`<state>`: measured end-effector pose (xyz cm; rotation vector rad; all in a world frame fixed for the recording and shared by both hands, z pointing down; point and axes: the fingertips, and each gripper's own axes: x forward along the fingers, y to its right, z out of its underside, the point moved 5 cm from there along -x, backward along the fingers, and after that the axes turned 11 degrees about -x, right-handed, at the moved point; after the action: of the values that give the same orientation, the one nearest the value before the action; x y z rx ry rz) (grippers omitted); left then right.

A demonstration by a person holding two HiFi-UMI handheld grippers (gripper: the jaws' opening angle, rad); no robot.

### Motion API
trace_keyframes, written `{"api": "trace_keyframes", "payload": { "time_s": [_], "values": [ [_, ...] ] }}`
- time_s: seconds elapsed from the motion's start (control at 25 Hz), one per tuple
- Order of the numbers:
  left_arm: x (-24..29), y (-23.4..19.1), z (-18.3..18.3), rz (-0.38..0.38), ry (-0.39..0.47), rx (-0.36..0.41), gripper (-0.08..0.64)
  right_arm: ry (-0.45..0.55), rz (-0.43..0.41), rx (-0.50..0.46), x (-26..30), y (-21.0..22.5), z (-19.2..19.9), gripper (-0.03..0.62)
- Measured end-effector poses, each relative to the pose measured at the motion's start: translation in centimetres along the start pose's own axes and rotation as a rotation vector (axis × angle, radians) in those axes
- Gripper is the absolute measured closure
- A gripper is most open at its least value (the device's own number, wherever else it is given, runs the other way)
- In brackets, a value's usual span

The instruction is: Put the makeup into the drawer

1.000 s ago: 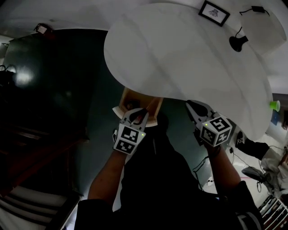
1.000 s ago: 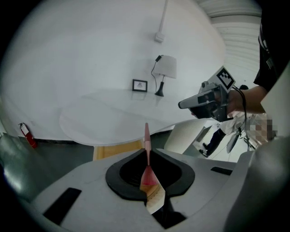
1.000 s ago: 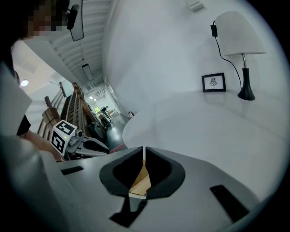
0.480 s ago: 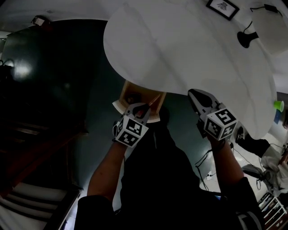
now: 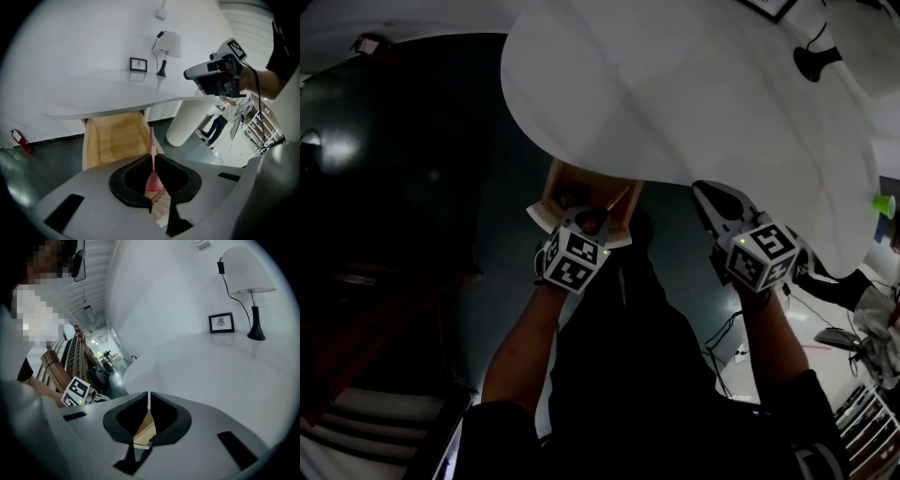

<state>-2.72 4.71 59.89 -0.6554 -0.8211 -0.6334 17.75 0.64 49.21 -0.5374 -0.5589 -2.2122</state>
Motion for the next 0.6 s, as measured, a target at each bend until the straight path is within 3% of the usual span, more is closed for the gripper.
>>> {"api": "trace_keyframes", "payload": {
  "time_s": [0.6],
  "values": [
    [1.9, -0.7, 0.5, -0.035, -0.051, 0.004, 0.509, 0.003, 0.049, 0.025, -1.6, 0.3, 0.8, 0.566]
  ]
}}
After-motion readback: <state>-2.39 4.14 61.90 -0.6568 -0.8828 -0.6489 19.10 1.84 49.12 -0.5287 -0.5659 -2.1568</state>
